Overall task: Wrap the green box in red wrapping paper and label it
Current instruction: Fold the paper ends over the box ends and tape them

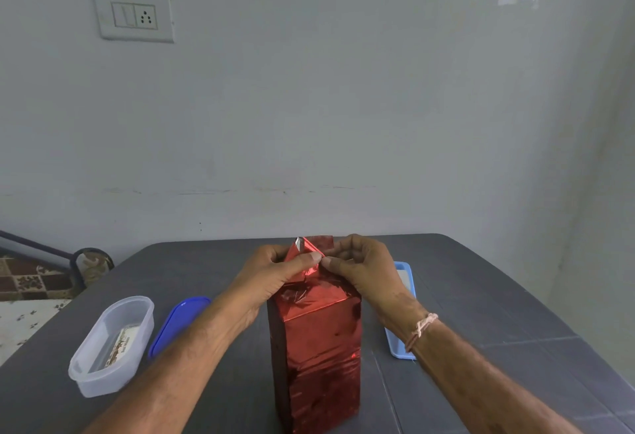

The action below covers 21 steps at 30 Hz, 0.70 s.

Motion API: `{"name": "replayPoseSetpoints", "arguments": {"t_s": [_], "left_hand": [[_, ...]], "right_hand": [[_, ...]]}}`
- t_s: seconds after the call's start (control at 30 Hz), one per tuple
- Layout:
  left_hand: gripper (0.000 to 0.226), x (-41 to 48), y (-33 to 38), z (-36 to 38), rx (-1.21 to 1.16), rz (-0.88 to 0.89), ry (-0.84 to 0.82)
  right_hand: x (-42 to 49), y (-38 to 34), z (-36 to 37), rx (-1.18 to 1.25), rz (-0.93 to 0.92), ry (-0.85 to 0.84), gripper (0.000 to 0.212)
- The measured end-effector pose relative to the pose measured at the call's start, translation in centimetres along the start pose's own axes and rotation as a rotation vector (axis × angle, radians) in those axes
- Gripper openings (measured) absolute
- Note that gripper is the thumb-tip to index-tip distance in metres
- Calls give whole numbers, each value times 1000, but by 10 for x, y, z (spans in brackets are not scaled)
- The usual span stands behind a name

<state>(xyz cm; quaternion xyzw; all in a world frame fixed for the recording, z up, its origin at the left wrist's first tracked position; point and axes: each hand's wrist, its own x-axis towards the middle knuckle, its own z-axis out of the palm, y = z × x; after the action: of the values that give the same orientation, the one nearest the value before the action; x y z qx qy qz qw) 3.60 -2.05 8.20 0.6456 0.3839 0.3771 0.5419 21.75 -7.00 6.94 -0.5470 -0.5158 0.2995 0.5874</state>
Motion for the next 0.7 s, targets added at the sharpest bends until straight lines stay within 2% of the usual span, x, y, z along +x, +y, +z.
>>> {"name": "replayPoseSetpoints", "arguments": {"t_s": [0.2,0.37,0.57,0.7], "left_hand": [[17,3,-2,5,-108,-3,103],[18,3,-4,7,-131,2,114],[16,4,-3,7,-145,6,120],[11,5,-5,6,-119,17,124]], "right_hand": [[-5,1,-3,62,-31,-30,11],[-6,0,-4,109,-12,-53,28],[7,3,-5,149,41,-83,9],[15,4,-6,94,87,-131,17]]}}
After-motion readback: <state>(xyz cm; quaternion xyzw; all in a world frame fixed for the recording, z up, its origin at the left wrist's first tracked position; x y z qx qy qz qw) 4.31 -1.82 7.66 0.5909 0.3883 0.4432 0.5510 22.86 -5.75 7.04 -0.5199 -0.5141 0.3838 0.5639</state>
